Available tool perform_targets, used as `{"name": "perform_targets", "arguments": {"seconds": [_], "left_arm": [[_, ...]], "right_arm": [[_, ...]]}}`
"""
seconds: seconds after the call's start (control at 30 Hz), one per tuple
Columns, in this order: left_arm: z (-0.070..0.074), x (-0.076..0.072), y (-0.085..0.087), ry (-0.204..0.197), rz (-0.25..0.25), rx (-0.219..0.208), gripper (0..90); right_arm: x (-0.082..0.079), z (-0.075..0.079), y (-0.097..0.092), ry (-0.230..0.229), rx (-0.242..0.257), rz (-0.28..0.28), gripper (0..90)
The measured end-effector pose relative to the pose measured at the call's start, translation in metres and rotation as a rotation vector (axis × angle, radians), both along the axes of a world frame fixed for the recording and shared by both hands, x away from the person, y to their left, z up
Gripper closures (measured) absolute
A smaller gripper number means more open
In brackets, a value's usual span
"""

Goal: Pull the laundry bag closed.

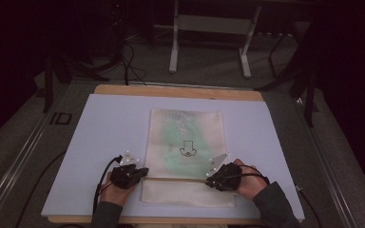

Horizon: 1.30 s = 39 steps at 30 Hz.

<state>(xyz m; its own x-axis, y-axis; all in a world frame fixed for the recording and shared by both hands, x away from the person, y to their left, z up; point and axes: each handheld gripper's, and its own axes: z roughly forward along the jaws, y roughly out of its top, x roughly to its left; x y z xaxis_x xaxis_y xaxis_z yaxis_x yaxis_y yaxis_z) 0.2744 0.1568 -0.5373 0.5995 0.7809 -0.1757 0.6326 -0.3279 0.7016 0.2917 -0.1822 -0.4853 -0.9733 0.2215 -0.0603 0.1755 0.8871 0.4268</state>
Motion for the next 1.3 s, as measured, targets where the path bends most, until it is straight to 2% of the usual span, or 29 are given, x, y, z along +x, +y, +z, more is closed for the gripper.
{"name": "perform_targets", "arguments": {"seconds": [0.4,0.8,1.3], "left_arm": [[0.0,0.0,0.0,-0.001,0.001,0.001,89.3],[0.0,0.0,0.0,-0.002,0.002,0.003,89.3],[0.0,0.0,0.0,-0.002,0.001,0.005,89.3]], "right_arm": [[0.0,-0.001,-0.004,0.009,0.01,-0.006,82.5],[0.0,-0.001,-0.016,0.019,0.019,-0.029,82.5],[0.0,-0.003,-0.03,0.026,0.008,-0.056,82.4]]}}
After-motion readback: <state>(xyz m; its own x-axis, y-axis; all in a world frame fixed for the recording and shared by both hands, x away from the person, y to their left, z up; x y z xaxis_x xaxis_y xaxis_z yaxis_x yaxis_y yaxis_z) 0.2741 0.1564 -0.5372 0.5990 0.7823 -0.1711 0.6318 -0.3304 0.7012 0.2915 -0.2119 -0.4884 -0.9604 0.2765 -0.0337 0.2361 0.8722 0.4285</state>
